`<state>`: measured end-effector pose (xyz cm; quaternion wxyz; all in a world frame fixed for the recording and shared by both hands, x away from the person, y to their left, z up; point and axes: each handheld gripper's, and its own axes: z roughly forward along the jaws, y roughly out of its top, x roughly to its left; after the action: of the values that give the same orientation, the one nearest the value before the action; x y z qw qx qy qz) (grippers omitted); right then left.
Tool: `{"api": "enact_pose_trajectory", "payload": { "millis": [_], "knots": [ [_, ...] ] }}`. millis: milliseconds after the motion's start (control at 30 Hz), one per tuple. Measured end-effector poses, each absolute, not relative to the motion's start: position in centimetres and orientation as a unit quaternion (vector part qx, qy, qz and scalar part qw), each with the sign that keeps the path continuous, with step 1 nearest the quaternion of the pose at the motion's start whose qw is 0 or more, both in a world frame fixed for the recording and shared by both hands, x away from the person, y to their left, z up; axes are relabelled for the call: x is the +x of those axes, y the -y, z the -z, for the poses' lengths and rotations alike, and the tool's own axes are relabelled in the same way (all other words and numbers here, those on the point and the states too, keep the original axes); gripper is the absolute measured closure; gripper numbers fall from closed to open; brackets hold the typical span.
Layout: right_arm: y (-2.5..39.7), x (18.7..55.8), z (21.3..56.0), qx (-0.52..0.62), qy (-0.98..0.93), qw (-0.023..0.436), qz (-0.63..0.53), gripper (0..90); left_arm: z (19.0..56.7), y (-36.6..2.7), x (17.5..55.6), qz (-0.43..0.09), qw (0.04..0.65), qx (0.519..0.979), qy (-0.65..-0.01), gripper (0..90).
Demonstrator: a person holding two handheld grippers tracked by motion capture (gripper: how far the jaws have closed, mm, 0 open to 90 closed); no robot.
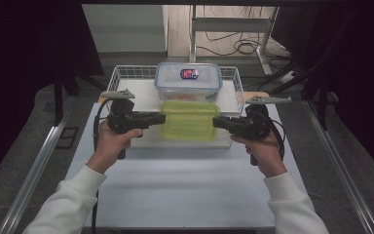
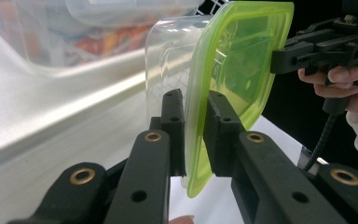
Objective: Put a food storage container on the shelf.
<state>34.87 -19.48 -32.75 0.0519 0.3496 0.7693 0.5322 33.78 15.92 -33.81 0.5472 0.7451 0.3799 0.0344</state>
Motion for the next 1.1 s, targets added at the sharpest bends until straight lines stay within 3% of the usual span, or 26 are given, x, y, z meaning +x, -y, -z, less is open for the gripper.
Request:
{"api": "enact_pose_trajectory", "payload": {
  "millis": [567,1100],
  "knots": [
    [19.0,37.2,27.8,0.345,-0.763,0.07,-0.542,80.2,29.4,-16.3,36.6,-0.042,0.553,0.742,-0.375,79.5],
    [18.5,41.5,23.6,0.349,-0.754,0.081,-0.55,80.4,25.6,-16.8,41.8,-0.034,0.554,0.74,-0.38,79.6]
  ]
}}
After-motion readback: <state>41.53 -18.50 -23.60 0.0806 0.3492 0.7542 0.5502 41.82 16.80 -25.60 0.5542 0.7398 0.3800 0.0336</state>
